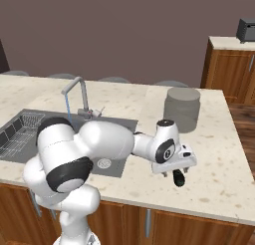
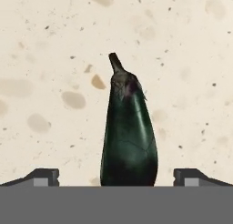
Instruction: Turn on the sink faucet. Then move the eggplant from the counter to the sink. Turn off the sink. Move the vegetable from the sink to the pot next to the stove. Finally move the pot to the front right burner.
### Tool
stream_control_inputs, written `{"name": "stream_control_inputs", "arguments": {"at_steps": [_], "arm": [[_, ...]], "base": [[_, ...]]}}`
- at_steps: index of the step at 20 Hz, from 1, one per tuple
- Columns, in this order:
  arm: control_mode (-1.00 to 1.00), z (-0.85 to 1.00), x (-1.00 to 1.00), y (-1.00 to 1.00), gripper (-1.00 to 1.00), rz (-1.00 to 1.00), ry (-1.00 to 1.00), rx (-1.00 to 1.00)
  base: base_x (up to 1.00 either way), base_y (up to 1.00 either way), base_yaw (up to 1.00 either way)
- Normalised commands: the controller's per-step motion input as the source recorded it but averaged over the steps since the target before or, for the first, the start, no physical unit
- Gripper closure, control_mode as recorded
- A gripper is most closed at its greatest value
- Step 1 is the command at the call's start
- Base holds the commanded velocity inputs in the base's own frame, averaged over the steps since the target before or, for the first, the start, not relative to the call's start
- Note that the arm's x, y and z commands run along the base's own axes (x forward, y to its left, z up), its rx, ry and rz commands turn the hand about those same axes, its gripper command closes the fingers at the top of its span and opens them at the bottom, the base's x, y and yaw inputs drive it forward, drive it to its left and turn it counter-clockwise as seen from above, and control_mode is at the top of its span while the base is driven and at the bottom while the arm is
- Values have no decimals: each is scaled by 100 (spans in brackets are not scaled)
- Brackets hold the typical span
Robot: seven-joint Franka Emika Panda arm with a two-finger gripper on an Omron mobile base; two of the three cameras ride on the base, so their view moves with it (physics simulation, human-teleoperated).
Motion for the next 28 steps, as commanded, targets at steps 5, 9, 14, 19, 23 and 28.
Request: {"name": "stream_control_inputs", "arguments": {"at_steps": [5,9,14,19,23,28], "arm": [[-100,-20,1,-4,-100,6,4,2],[-100,-22,1,0,-100,7,8,4],[-100,-25,1,0,-100,4,9,6],[-100,-23,4,0,-100,2,10,4],[-100,-32,3,3,100,1,9,1],[-100,-20,-5,44,100,0,1,0]], "base": [[0,0,0],[0,0,0],[0,0,0],[0,0,0],[0,0,0],[0,0,0]]}}
